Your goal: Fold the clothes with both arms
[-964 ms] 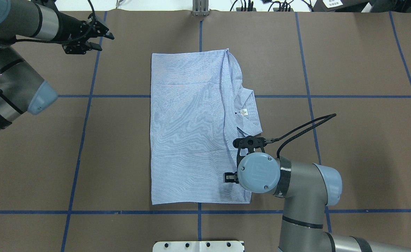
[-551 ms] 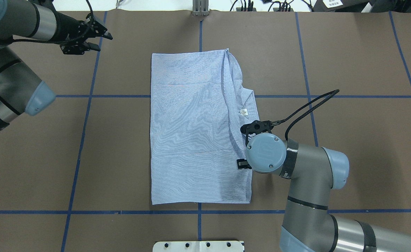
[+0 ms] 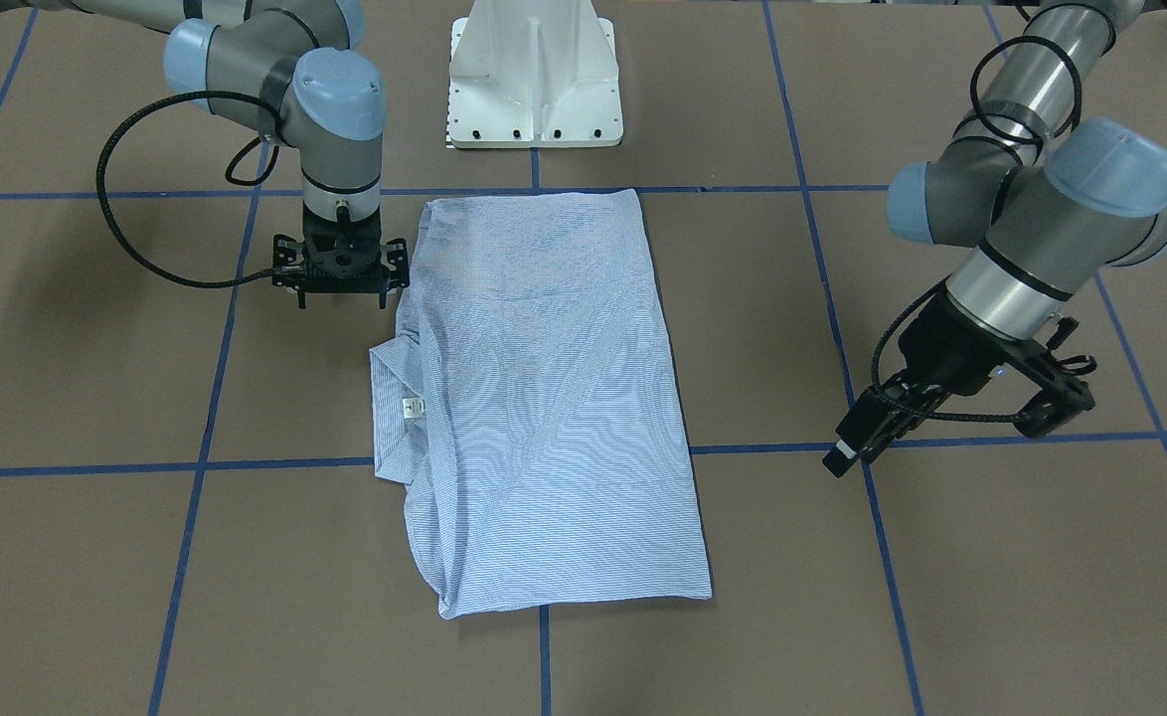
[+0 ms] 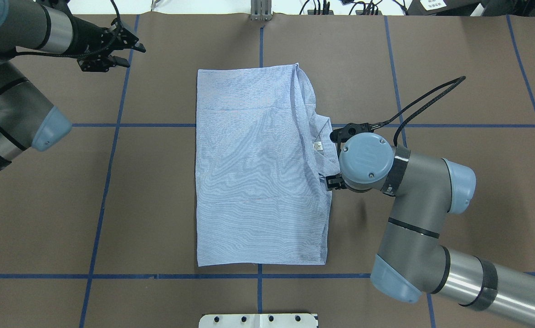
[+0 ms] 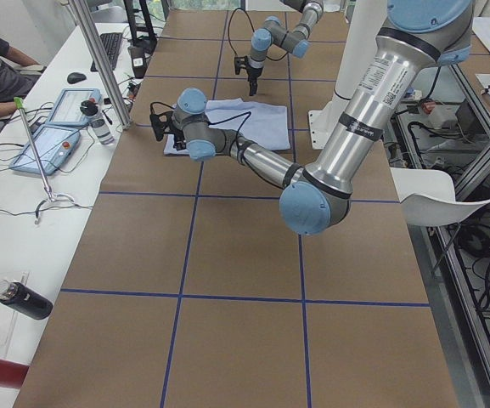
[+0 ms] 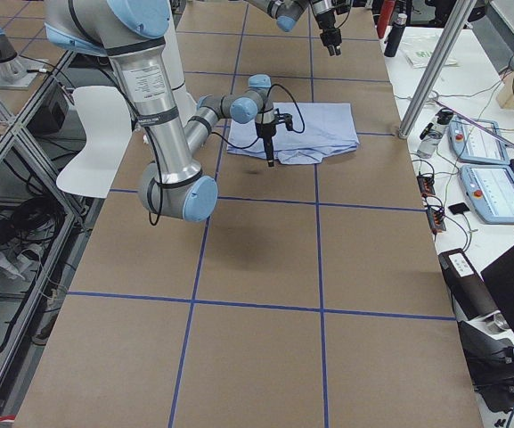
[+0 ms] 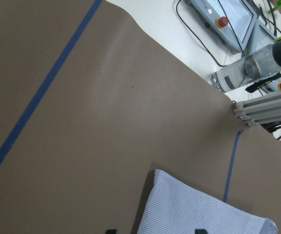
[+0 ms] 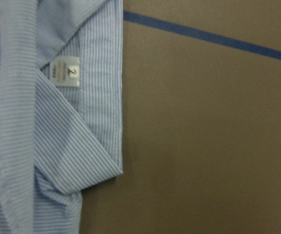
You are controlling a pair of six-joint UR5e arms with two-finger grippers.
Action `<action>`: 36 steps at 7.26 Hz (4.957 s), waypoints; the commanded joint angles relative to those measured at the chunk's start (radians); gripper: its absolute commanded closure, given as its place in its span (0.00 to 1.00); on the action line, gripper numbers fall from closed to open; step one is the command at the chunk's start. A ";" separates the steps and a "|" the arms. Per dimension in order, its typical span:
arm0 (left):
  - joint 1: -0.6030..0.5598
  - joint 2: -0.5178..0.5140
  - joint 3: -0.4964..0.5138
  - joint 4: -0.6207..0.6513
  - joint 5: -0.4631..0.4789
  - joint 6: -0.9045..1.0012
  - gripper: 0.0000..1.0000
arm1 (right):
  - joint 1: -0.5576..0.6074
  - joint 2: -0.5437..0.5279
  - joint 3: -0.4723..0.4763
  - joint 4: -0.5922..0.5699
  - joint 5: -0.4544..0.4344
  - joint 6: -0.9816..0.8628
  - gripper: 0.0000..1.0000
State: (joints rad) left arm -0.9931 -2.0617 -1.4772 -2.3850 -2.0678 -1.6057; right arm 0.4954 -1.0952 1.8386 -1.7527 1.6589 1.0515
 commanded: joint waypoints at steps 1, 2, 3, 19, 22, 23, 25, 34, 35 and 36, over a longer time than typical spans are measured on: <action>-0.002 0.002 0.000 0.000 0.000 0.001 0.38 | 0.037 0.151 -0.095 -0.019 0.030 0.007 0.00; -0.002 0.011 -0.003 0.000 -0.002 0.001 0.38 | 0.038 0.217 -0.183 -0.008 0.031 0.008 0.00; -0.004 0.017 -0.003 0.000 -0.002 0.001 0.38 | 0.040 0.263 -0.238 -0.002 0.032 0.039 0.00; -0.007 0.029 -0.005 0.001 -0.002 0.001 0.39 | -0.076 0.033 -0.006 0.250 0.039 0.950 0.00; -0.006 0.028 -0.002 0.001 0.003 0.000 0.38 | -0.230 -0.055 0.106 0.262 -0.137 1.299 0.08; -0.006 0.028 -0.002 0.001 0.005 0.000 0.38 | -0.245 -0.078 0.108 0.265 -0.137 1.396 0.15; -0.006 0.028 -0.003 0.001 0.005 0.000 0.38 | -0.290 -0.113 0.105 0.334 -0.153 1.475 0.16; -0.007 0.028 -0.008 0.003 0.005 -0.003 0.38 | -0.354 -0.109 0.067 0.328 -0.186 1.472 0.43; -0.007 0.029 -0.008 0.003 0.005 -0.003 0.38 | -0.354 -0.107 0.067 0.326 -0.186 1.473 0.68; -0.007 0.028 -0.008 0.001 0.005 -0.003 0.38 | -0.354 -0.109 0.065 0.326 -0.186 1.473 0.85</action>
State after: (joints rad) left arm -1.0000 -2.0336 -1.4848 -2.3827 -2.0632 -1.6090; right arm 0.1412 -1.2035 1.9057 -1.4255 1.4728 2.5244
